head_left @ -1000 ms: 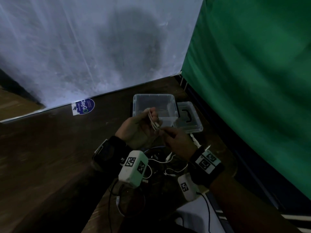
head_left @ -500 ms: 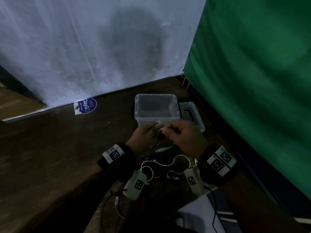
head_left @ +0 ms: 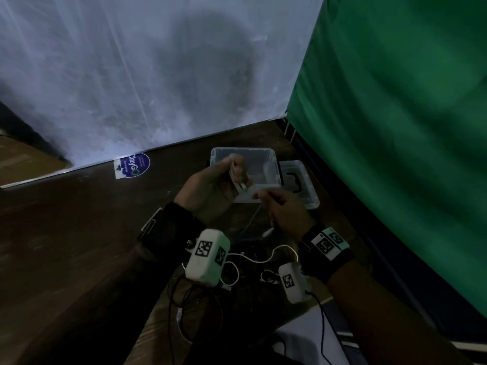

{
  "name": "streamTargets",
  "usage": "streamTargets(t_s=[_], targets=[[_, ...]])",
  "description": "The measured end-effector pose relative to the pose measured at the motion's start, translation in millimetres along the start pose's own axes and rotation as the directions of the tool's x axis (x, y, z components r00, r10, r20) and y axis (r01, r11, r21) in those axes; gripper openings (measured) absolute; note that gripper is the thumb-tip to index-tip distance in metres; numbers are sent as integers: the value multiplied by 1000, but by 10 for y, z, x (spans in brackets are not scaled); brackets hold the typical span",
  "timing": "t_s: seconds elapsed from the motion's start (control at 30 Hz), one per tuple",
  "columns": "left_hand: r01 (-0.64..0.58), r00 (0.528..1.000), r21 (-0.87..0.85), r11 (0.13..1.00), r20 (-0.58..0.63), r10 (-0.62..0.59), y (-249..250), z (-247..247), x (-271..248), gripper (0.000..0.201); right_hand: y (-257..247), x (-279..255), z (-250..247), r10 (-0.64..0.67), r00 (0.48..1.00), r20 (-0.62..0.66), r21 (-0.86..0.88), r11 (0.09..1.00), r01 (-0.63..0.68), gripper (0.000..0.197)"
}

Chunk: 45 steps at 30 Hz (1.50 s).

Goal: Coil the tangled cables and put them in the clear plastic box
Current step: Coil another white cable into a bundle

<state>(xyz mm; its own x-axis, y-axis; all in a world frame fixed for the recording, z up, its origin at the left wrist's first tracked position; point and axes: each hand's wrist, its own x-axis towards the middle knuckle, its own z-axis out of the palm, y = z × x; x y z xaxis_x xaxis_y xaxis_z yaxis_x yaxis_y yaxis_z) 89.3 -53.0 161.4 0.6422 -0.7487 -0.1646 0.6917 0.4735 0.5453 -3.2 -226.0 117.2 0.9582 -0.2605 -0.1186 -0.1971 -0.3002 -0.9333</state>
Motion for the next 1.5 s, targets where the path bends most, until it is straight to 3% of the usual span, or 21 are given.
streamTargets(t_s=[0.1,0.23,0.3,0.37,0.4,0.43,0.53,0.63,0.7,0.77,0.87,0.93,1.03,1.17,1.27,1.5], targets=[[-140,985,-56,989,-111,133,131,-153,82,30,57,-126,141,28,994,104,-39,999,-24,25],[-196,943,221,955,-224,245,107,-350,134,25,50,-253,216,-98,977,187,-121,985,122,21],[-154,932,547,823,-196,305,-33,-416,101,28,-35,-259,178,-155,960,233,-241,947,211,22],[-107,941,828,550,-93,324,-189,-393,42,34,-143,-229,102,-195,946,261,-298,916,271,23],[-96,955,886,454,-47,293,-252,-336,5,35,-187,-206,51,-223,938,264,-312,901,302,23],[-87,970,903,421,-19,242,-301,-296,-20,34,-224,-177,-3,-256,933,254,-330,884,332,23],[-40,998,914,404,18,58,-368,-216,-94,33,-295,-107,-180,-318,931,180,-329,872,362,18],[-3,996,940,341,34,-84,-387,-206,-150,45,-289,-84,-316,-288,952,99,-257,917,304,8],[28,994,918,395,18,-110,-396,-201,-155,48,-236,-49,-344,-250,965,73,-206,943,260,6],[95,995,822,561,-60,-80,-392,-141,-174,38,-197,-36,-317,-166,984,56,-126,977,172,10],[152,987,454,878,-114,-112,-379,-119,-158,37,-179,-109,-196,29,991,133,173,984,-52,28],[139,990,263,955,-55,-129,-357,-96,-154,39,-161,-193,-91,91,971,223,360,918,-169,36],[158,986,162,974,34,-166,-326,-53,-172,42,-119,-260,6,85,951,296,504,832,-232,44],[151,987,175,973,26,-158,-299,-74,-178,37,-140,-241,15,80,966,245,454,871,-187,33],[133,990,259,957,4,-139,-225,-92,-149,35,-167,-205,30,-17,986,167,361,932,-45,26],[26,1000,517,855,-7,-26,-94,55,-155,39,-161,-137,75,-140,990,23,306,944,127,14]])
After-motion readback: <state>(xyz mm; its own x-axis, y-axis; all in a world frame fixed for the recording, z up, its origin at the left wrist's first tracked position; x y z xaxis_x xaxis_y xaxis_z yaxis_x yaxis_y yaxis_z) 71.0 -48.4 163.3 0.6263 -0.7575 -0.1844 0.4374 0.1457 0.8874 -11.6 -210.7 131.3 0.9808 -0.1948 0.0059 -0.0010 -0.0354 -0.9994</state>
